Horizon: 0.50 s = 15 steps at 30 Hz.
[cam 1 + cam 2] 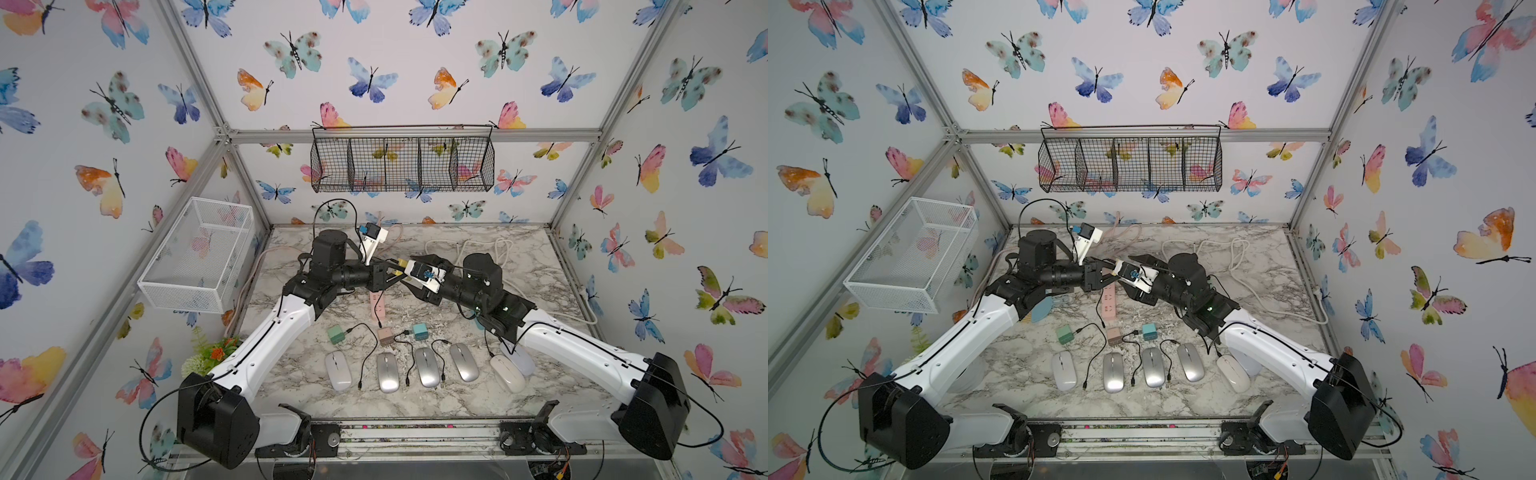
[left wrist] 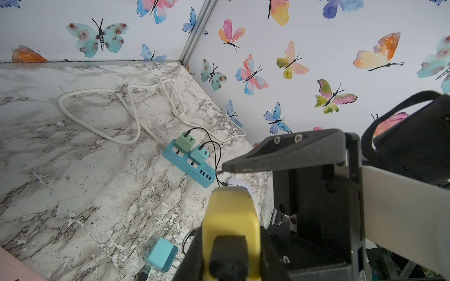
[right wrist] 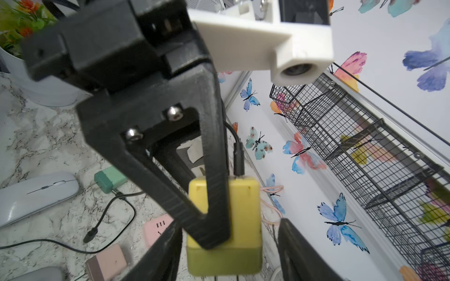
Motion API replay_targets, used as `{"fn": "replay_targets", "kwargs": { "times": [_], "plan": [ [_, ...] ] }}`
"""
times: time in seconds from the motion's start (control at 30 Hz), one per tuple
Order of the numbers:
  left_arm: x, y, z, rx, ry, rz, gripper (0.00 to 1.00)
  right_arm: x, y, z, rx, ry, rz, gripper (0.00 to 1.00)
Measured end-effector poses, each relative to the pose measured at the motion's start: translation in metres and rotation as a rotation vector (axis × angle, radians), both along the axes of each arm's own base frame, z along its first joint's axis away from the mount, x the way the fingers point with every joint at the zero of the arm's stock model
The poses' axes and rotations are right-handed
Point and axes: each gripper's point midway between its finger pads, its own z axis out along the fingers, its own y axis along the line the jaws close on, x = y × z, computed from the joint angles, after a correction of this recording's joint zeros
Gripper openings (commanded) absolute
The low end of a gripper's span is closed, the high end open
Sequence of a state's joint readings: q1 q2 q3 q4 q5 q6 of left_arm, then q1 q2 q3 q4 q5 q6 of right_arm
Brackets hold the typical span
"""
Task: Unplug the wireless mouse
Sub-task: Remove the power cord from the plug.
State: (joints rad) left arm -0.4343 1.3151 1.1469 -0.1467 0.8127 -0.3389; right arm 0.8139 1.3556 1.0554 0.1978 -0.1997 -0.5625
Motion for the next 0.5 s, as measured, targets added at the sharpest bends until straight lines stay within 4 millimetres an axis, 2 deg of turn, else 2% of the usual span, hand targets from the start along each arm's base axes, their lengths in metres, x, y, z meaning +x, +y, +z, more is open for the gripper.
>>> {"fn": "replay_targets", "kwargs": {
  "times": [0.27,0.47,0.5],
  "plan": [
    [0.0004,-0.002,-0.0005,0.0,-0.005,-0.005,0.0,0.0045,0.0069,-0.0033,-0.007,-0.004,0.003,0.5],
    [0.001,-0.0032,-0.002,0.001,0.003,-0.006,0.0,0.0056,0.0073,-0.0065,-0.025,-0.015,0.002,0.32],
    [0.0013,-0.0033,-0.0021,0.001,0.003,-0.006,0.09,0.0059,0.0072,-0.0064,-0.025,-0.015,0.0,0.29]
  ]
}}
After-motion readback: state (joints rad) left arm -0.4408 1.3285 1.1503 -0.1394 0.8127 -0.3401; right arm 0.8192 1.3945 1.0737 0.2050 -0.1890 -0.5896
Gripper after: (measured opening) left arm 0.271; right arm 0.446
